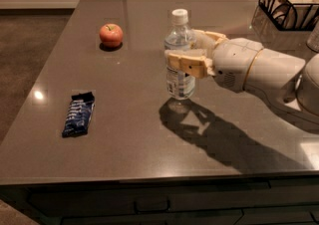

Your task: Place blue plastic bottle upright

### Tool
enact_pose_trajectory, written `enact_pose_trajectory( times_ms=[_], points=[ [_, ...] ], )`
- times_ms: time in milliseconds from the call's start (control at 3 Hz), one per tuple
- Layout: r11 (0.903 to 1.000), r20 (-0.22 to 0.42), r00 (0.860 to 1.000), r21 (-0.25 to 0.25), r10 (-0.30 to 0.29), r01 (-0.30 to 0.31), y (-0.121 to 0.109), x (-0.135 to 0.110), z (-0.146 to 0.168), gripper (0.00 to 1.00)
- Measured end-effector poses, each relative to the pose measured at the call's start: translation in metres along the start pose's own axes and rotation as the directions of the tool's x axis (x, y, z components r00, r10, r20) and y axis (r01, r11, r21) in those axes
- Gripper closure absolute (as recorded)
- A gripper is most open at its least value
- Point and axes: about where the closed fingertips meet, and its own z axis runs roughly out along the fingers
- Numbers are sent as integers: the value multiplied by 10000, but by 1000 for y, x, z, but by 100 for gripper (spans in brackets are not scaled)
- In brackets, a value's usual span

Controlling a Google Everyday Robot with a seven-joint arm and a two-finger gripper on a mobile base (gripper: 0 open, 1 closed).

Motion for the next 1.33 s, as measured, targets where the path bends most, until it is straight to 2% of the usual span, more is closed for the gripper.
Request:
enact_pose_trajectory(
  times_ms=[333, 1000, 1333],
  points=[
    [10000, 542, 9985, 17, -68, 67, -3, 5, -1, 100],
    [10000, 987, 9951, 48, -76, 72, -10, 18, -1, 100],
    [9998, 1095, 9938, 23, -212, 210, -11, 23, 0, 85]
  ],
)
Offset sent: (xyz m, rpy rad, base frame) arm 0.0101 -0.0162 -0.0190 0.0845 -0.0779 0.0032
